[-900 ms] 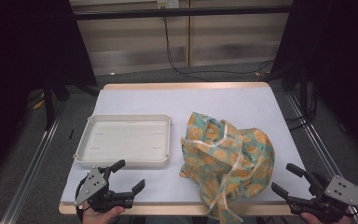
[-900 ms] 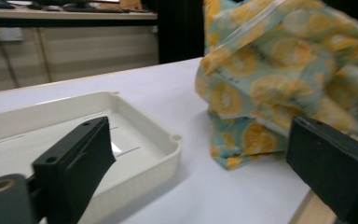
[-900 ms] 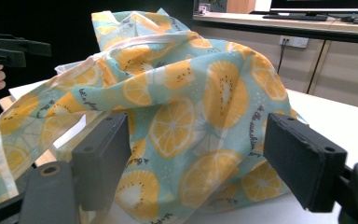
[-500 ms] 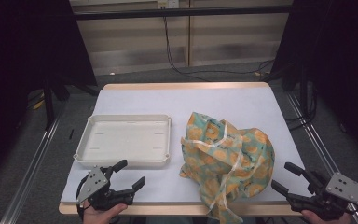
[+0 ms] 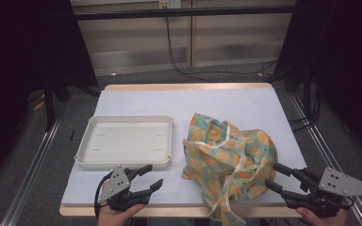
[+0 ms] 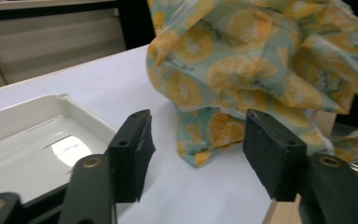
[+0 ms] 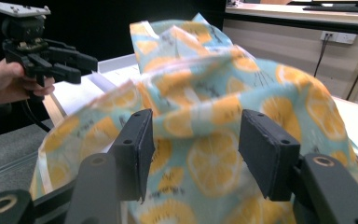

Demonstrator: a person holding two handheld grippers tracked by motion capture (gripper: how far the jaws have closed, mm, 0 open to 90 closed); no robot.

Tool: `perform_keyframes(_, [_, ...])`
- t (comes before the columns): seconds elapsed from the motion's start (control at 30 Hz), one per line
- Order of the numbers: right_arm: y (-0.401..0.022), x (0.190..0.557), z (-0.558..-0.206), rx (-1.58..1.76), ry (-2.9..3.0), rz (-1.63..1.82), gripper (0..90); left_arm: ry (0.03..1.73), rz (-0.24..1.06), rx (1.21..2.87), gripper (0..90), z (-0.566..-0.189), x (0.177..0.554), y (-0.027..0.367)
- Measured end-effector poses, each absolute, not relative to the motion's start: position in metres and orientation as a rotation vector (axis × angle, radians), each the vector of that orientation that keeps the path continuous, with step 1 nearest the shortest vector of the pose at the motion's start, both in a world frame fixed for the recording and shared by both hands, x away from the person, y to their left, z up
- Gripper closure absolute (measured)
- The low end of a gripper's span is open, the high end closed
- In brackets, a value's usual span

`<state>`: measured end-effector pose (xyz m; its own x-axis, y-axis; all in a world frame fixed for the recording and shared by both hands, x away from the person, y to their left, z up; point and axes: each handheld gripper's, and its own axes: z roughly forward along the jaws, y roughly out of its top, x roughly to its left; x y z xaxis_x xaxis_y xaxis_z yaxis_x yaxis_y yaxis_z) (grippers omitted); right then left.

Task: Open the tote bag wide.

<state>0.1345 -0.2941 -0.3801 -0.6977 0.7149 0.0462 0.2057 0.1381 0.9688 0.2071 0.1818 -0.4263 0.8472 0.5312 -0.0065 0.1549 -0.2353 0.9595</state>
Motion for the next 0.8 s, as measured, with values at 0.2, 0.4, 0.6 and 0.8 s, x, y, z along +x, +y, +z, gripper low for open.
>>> perform_keyframes(0.2, [-0.281, 0.155, -0.371, 0.841, 2.019, 1.594, 46.6, 0.512, 0.328, 1.81, 55.6, -0.423, 0.219, 0.167])
perform_keyframes(0.4, [-0.274, 0.168, -0.365, 0.827, 2.027, 1.584, 49.1, 0.488, 0.282, 1.82, 64.3, -0.424, 0.228, 0.147])
perform_keyframes(0.6, [-0.263, 0.181, -0.349, 0.779, 2.056, 1.584, 48.5, 0.406, 0.23, 1.846, 69.5, -0.414, 0.239, 0.122])
perform_keyframes(0.8, [-0.243, 0.201, -0.34, 0.743, 2.128, 1.57, 45.3, 0.396, 0.208, 1.843, 69.3, -0.412, 0.252, 0.105])
